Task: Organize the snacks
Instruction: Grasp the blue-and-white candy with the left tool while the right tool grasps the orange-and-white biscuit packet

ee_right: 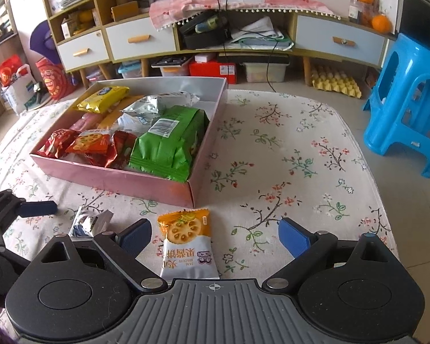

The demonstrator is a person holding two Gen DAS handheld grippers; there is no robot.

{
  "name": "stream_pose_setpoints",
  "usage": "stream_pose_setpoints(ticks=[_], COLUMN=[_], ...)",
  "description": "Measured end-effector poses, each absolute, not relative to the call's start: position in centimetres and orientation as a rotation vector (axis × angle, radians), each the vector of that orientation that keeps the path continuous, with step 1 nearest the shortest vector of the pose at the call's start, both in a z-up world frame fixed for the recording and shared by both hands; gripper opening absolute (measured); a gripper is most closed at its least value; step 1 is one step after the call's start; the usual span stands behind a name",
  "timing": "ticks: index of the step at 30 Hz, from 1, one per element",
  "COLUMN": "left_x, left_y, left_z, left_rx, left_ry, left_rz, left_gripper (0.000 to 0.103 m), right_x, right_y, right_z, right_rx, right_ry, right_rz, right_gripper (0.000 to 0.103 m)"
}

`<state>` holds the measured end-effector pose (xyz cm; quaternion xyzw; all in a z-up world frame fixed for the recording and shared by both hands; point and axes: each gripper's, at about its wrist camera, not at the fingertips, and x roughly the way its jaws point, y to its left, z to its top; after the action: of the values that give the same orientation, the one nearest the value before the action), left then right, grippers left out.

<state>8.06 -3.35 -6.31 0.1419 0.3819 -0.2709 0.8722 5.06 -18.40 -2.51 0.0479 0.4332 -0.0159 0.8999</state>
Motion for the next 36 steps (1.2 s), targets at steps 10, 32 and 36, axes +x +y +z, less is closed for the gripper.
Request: stream_pose_setpoints(ticks=[10,32,36], left_x=[8.0,8.9,9.3], left_y=[-3.4,-5.0,-4.0], left_z=[-6.2,-5.6,-5.4], left_rx=[0.335,0.365,0.342], left_ry=[0.792,0.763,0.799], left_rz=[-0.661,-0.589,-0.523], left_gripper=[0.091,0.045,0.039], right_x=[5.1,5.2,5.3], right_y=[-18.0,-17.5,-17.3], right_z=[-3.6,-5.0,-5.5], right_rx=[0.067,0.034,0.018], right_ry=[0.946,1.006,1.013], right_rz=[-0.01,0.007,0.011], right_gripper=[0.097,0.097,0.097])
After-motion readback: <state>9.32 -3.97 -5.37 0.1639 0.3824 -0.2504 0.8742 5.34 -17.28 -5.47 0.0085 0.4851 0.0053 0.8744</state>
